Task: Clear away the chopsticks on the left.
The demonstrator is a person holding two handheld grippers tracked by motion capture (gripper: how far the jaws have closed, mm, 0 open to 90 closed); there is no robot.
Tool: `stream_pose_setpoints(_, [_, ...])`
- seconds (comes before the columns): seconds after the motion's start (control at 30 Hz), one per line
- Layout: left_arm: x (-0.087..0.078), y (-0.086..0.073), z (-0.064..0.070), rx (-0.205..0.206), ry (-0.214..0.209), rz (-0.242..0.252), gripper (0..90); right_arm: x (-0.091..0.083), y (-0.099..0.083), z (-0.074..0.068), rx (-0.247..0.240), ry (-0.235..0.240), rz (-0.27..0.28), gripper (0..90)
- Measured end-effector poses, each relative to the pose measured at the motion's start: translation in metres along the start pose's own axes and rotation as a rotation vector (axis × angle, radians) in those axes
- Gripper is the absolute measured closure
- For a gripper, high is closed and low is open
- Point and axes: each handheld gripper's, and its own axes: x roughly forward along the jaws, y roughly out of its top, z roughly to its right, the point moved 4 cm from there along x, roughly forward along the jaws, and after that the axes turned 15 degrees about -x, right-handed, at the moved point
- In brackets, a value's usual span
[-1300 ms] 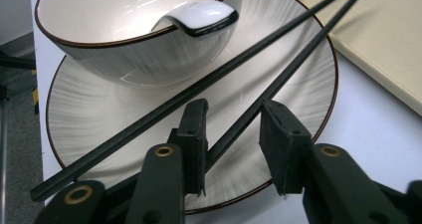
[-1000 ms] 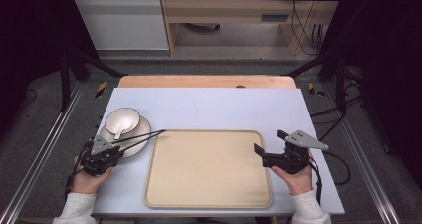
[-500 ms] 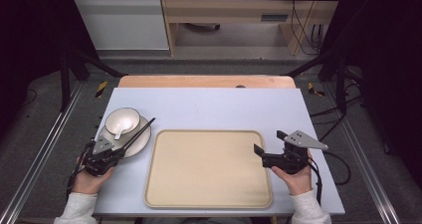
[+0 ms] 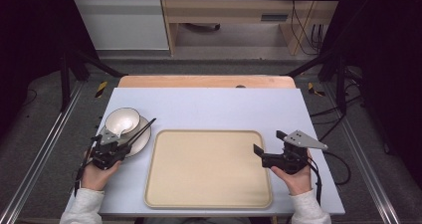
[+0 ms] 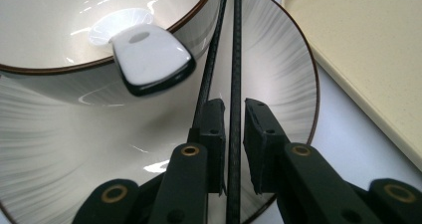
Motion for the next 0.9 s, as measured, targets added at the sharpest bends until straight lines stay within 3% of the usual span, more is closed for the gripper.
stream_pose_setpoints(0.33, [-0.003,0.000,0.005,-0.004,-0.014,0.005,85.2,0.001,-0.001,-0.001,0.002,0.004,-0.006,5.1])
stream_pose_setpoints(0.53, [-0.012,0.003,0.016,-0.001,-0.006,0.016,85.3,-0.002,0.000,0.001,-0.002,-0.002,0.000,4.8])
stream_pose_setpoints(0.9, [-0.041,0.007,0.050,-0.057,-0.023,0.125,85.3,-0.006,0.002,0.004,0.005,-0.023,0.010,4.0])
